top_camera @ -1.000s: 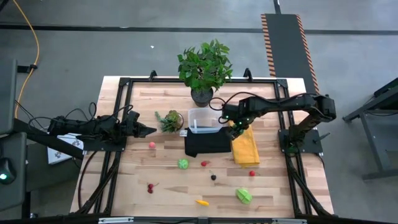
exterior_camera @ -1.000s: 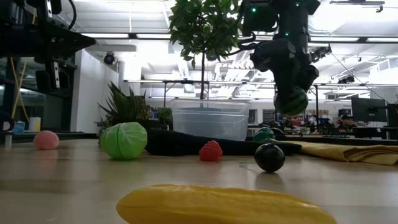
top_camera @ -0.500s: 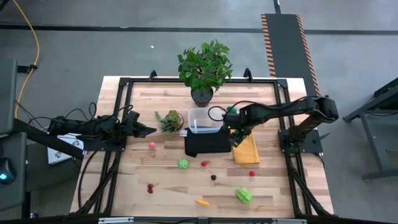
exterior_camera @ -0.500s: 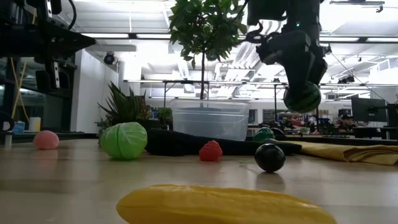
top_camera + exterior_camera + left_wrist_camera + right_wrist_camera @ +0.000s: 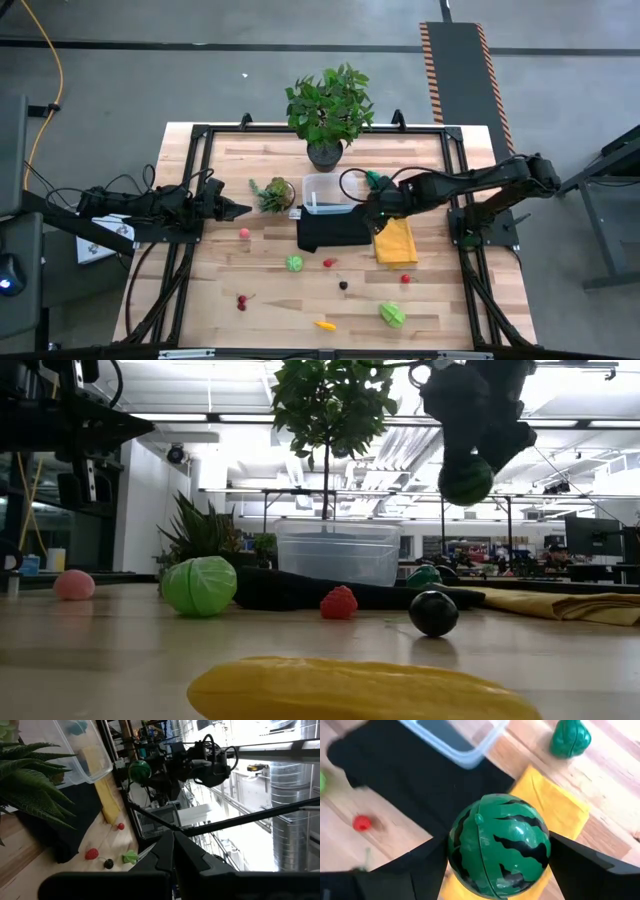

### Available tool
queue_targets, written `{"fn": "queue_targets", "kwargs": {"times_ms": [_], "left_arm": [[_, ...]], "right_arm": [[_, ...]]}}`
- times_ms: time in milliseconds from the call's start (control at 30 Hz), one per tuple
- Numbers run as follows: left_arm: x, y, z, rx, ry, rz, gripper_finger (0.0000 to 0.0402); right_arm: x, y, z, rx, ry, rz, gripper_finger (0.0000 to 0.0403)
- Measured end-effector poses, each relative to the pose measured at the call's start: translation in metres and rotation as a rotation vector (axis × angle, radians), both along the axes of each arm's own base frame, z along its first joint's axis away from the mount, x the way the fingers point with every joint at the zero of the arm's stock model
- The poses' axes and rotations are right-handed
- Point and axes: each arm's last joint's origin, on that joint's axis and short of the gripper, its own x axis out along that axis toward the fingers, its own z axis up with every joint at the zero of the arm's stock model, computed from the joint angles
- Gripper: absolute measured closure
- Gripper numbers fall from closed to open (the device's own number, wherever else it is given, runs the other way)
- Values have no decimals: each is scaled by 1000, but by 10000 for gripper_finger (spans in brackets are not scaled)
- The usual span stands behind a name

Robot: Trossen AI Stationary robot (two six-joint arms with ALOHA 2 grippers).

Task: Pick and placing Produce into tupperware
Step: Put the watermelon into the transparent bin

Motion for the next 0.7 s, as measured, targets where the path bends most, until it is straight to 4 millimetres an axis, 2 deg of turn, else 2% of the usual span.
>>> {"fn": "queue_targets", "kwargs": {"times_ms": [333, 700], "left_arm": [[0, 0, 0, 0, 0, 0, 401], [0, 0, 0, 0, 0, 0, 401]], "right_arm": [[8, 7, 4, -102, -119, -33, 105], [16, 6, 9, -171, -246, -120, 105]]}}
